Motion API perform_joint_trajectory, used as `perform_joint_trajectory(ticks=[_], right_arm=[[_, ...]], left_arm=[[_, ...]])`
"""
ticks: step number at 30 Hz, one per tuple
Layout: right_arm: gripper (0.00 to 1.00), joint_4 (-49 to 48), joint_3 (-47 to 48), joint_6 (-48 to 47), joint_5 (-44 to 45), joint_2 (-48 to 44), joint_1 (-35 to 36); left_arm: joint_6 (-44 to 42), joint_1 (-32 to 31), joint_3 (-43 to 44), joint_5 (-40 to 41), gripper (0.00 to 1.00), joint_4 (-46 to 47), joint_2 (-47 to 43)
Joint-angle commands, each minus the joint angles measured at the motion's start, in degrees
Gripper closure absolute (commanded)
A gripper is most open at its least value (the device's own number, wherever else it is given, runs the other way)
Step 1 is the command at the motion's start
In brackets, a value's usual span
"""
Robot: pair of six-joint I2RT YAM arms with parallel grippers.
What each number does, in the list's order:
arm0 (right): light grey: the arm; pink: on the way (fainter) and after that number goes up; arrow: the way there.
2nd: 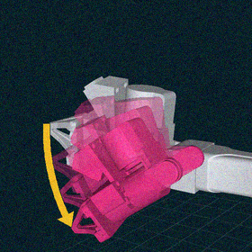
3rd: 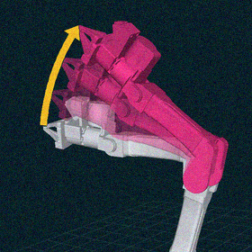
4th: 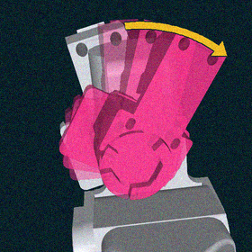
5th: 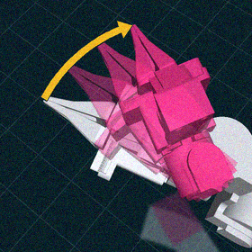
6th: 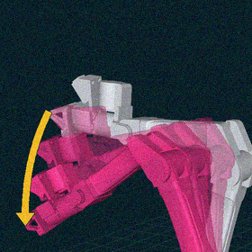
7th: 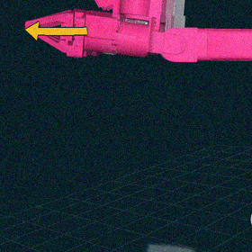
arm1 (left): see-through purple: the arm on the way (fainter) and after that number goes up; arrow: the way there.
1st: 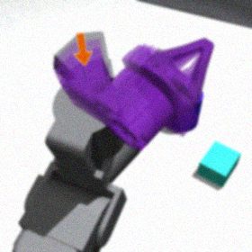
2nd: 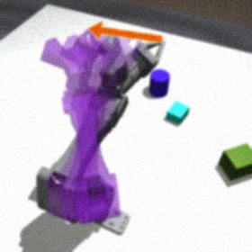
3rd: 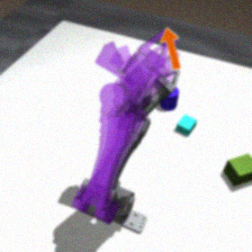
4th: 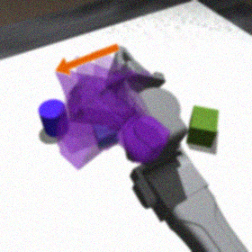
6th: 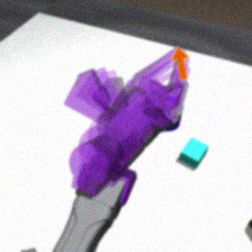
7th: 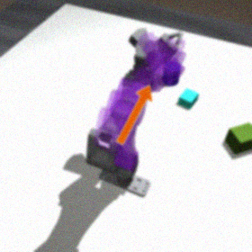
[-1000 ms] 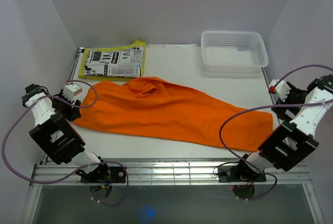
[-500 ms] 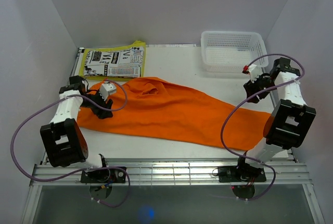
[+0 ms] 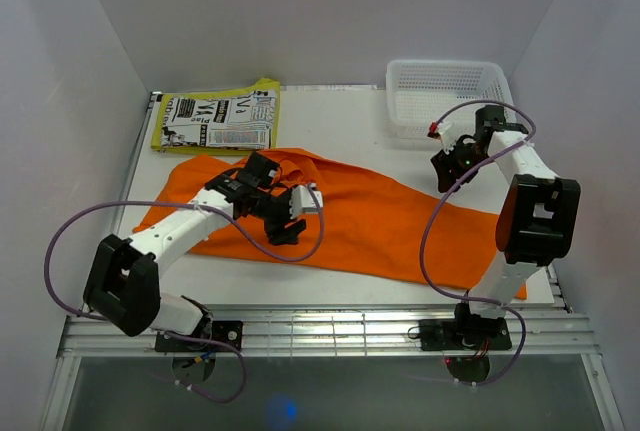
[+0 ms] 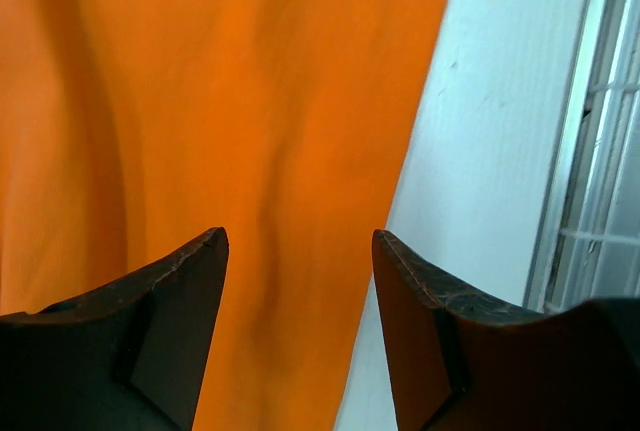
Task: Fold and stack the trousers
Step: Flatten the trousers out
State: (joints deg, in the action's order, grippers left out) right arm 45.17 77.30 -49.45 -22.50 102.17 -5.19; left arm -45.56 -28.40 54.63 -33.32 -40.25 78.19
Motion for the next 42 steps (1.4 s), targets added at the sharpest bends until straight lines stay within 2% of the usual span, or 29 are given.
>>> perform_joint_trajectory(ticks=[1,4,6,11,13,18,21,22,27,29,31,32,39,41,42], right_arm=[[0.38,3.69,1.55,-3.34,5.17,-1.18,-1.83],[0.30,8.52,1.28,-8.36,9.30,-3.11,-5.96],[0.26,11.94,2.06,-13.90,10.80,-3.47,-11.40],[0.09,16.97,5.76,-22.52,13.45,-1.01,-23.44],[0.06,16.19,5.24,-24.46,13.97,0.31,-24.95],[0.06,12.06,1.02,-24.12,13.45,2.94,-25.31],[0.14,10.82,-0.04,-23.41,13.62,4.70,-25.04],[0.22,10.64,-0.65,-23.24,13.97,5.05,-25.04],[0.41,13.88,-2.94,-24.73,13.63,3.57,-25.04],[0.57,15.56,-3.29,-25.51,12.92,2.43,-25.04],[0.87,17.58,-2.86,-25.78,12.31,1.46,-25.04],[0.92,18.20,-1.64,-25.96,12.05,0.23,-25.04],[0.92,29.70,10.41,-26.22,4.24,-7.59,-23.82],[0.92,29.98,9.46,-26.04,2.73,-13.27,-20.40],[0.92,29.98,5.54,-26.83,2.03,-15.66,-18.38]], left_arm=[[6.79,-6.74,4.68,2.73,0.30,5.18,4.15],[9.60,-7.02,7.58,2.03,0.29,5.71,9.25],[11.63,-6.93,9.00,1.86,0.29,6.67,10.40],[14.62,-6.75,7.42,-0.25,0.28,8.43,8.56],[15.50,-6.67,7.16,0.10,0.28,8.70,8.21],[16.99,-6.49,6.63,2.11,0.28,8.61,6.54],[17.17,-6.05,6.45,3.26,0.28,8.17,5.40],[17.17,-5.79,6.37,3.70,0.28,8.00,5.13],[17.26,-4.73,6.10,4.58,0.28,7.38,3.99],[17.61,-4.38,6.28,4.58,0.28,7.29,3.63],[17.70,-4.12,6.28,4.67,0.28,7.29,3.55],[18.05,-3.94,6.36,4.84,0.28,7.29,3.55],[19.98,-1.58,5.14,4.85,0.29,7.99,1.70],[21.21,0.27,5.05,3.53,0.29,8.52,1.09],[23.13,3.24,5.31,0.65,0.29,8.96,1.00]])
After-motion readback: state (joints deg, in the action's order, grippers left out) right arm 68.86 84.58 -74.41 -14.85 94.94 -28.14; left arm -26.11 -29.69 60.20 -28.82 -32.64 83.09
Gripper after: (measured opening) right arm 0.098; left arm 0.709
